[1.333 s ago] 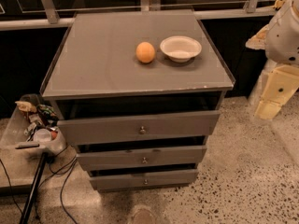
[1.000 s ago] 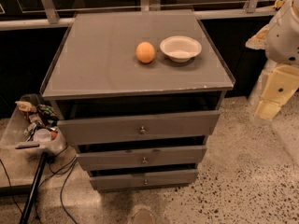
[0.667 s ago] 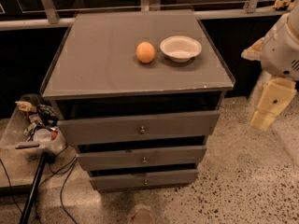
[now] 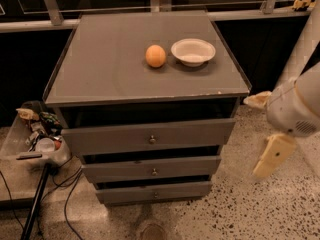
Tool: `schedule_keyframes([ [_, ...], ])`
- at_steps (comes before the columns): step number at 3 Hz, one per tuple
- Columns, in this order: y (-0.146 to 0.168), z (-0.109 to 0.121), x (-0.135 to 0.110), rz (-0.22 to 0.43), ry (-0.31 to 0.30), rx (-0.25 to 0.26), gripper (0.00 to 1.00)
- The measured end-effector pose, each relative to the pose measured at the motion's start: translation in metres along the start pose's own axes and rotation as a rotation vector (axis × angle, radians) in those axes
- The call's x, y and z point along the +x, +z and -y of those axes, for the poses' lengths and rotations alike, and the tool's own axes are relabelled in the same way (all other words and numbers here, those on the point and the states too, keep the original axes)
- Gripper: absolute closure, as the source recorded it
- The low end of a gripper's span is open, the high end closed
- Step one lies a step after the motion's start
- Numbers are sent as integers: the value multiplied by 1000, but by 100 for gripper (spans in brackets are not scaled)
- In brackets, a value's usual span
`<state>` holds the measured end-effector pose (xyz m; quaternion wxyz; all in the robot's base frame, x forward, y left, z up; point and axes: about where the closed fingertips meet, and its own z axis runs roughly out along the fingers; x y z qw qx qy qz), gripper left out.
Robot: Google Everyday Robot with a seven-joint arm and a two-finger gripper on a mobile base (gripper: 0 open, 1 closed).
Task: Open bottom drawer
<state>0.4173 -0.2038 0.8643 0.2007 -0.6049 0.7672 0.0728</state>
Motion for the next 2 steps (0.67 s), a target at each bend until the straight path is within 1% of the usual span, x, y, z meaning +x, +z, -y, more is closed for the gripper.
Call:
schedule_keyframes([
  [1, 34, -29, 17, 45, -8, 41, 0],
  [2, 83, -54, 29, 13, -8, 75, 0],
])
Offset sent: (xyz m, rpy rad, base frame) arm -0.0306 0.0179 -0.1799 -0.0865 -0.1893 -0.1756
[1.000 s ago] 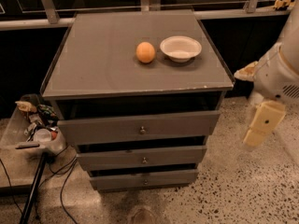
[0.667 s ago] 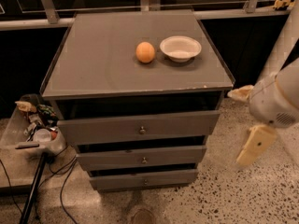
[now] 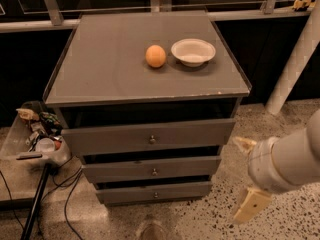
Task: Open bottom drawer
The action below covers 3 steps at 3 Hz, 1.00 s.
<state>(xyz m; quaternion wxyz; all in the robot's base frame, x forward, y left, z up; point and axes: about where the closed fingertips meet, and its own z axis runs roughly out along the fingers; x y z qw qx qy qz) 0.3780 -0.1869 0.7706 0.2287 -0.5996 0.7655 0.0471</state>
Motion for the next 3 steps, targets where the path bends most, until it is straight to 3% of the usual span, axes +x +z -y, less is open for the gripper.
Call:
schedule_keyframes([
  [1, 90, 8, 22, -33, 81, 3, 0],
  [3, 107, 9, 22, -32, 72, -8, 0],
])
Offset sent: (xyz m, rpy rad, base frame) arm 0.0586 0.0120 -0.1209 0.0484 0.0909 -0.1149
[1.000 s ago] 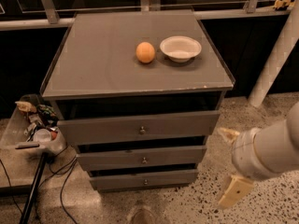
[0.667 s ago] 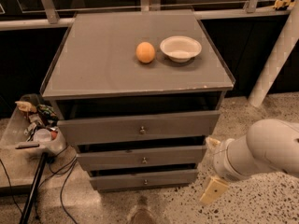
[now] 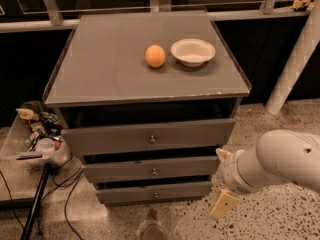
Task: Open bottom drawer
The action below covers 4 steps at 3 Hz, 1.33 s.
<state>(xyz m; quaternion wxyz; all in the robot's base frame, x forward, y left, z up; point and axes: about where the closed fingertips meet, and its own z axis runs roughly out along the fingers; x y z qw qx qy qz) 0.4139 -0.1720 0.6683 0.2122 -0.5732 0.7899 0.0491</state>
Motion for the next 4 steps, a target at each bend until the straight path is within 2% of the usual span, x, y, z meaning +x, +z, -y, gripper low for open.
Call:
schedule_keyframes([
  [1, 27, 4, 6, 63, -1, -11, 0],
  [3, 97, 6, 39, 251, -36, -38, 0],
  [4, 135, 6, 53, 283, -34, -73, 0],
])
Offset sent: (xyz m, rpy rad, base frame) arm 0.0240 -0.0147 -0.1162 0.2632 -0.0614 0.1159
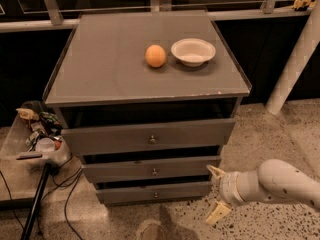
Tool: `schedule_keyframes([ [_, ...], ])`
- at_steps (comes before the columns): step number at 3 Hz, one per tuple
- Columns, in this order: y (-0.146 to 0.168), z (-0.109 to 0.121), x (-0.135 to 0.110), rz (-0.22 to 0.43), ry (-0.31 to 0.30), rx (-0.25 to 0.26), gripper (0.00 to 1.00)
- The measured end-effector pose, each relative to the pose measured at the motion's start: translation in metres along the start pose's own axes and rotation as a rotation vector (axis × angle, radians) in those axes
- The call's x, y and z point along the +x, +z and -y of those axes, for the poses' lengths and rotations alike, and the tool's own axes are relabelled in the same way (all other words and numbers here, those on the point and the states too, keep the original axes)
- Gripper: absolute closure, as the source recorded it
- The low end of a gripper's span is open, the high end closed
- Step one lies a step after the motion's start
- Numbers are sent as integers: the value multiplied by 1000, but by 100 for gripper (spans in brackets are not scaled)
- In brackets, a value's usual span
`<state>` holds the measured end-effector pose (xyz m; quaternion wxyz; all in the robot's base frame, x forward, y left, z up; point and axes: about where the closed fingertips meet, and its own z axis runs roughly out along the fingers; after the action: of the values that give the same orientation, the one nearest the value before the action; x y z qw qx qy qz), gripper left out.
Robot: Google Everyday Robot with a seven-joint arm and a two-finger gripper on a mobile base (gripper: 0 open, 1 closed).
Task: Open bottom drawer
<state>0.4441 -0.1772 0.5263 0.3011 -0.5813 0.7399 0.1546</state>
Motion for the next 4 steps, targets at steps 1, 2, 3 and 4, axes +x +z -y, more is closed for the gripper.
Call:
schedule_keyframes([
  [1, 37, -2, 17, -4, 7, -40, 0],
  [2, 77, 2, 33, -10, 30, -80, 0],
  [3, 77, 2, 33, -10, 30, -80, 0],
  [4, 93, 2, 35, -3, 29, -102, 0],
])
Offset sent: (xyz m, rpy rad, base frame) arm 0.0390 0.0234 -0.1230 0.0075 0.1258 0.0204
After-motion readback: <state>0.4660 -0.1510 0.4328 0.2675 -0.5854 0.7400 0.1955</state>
